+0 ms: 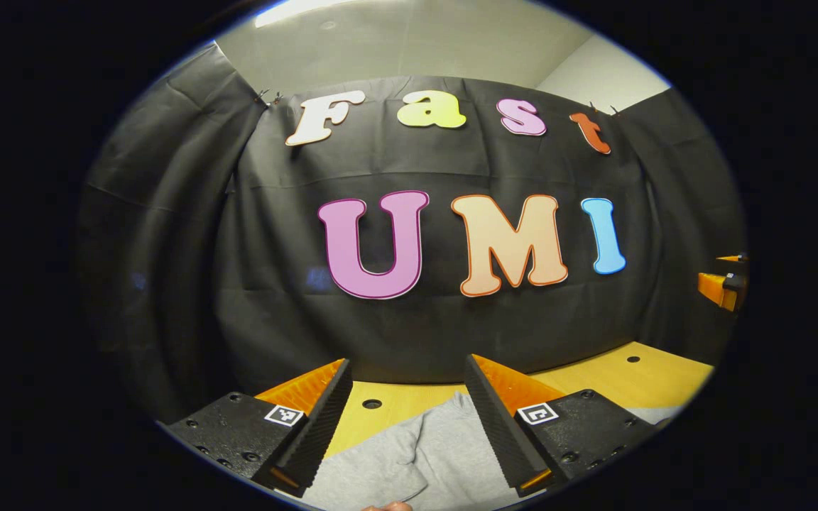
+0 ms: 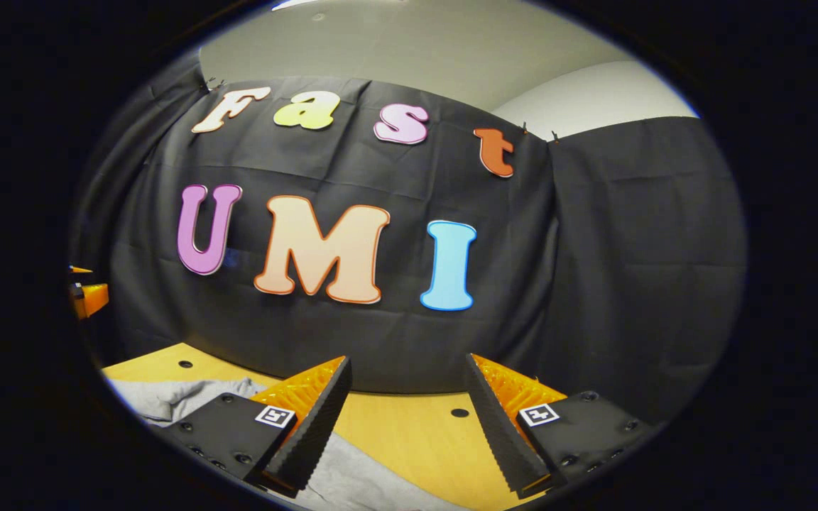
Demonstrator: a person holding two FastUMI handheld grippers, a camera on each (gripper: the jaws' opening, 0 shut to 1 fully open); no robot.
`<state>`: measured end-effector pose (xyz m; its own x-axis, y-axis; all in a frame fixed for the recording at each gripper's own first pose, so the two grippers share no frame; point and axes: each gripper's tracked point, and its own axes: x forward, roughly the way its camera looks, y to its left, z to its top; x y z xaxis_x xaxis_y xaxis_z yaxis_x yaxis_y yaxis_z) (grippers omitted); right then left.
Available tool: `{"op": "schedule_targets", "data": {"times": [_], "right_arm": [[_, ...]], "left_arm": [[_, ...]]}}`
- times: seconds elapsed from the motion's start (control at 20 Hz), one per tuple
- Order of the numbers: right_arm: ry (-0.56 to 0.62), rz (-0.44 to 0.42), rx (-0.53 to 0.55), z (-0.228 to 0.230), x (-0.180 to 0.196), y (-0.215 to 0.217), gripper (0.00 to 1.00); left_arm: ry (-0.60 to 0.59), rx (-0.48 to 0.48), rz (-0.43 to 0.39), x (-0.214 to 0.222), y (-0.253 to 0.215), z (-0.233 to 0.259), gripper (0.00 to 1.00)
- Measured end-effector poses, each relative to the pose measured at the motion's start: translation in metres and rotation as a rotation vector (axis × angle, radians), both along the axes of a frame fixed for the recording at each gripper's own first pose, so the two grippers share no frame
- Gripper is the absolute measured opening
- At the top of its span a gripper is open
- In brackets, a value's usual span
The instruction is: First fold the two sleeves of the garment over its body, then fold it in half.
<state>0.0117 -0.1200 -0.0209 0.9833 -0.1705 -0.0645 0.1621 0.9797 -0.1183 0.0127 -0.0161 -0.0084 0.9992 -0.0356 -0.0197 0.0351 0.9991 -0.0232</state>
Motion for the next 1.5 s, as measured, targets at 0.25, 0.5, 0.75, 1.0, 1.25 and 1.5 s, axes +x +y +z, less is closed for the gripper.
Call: {"op": "schedule_targets", "data": {"times": [0.25,0.5,0.75,1.0,1.25,1.5], "right_arm": [[0.134,-0.062,-0.072,-0.047,-0.013,-0.051,0.99],[0.268,-0.138,-0.074,-0.096,-0.044,-0.102,1.0],[0.393,-0.214,-0.058,-0.147,-0.078,-0.139,0.99],[0.526,-0.259,-0.043,-0.197,-0.12,-0.164,1.0],[0.69,-0.213,0.041,-0.251,-0.162,-0.153,1.0],[0.815,-0.152,0.086,-0.292,-0.188,-0.136,0.99]], "left_arm": [[0.0,0.004,-0.026,0.003,-0.011,0.0,0.93],[0.003,0.009,-0.046,0.005,-0.02,-0.002,0.93],[0.008,0.013,-0.077,0.009,-0.034,-0.004,0.93],[0.009,0.017,-0.116,0.013,-0.052,-0.005,0.93],[0.008,0.018,-0.14,0.013,-0.066,-0.006,0.93],[0.02,0.018,-0.151,0.013,-0.074,-0.009,0.93]]}}
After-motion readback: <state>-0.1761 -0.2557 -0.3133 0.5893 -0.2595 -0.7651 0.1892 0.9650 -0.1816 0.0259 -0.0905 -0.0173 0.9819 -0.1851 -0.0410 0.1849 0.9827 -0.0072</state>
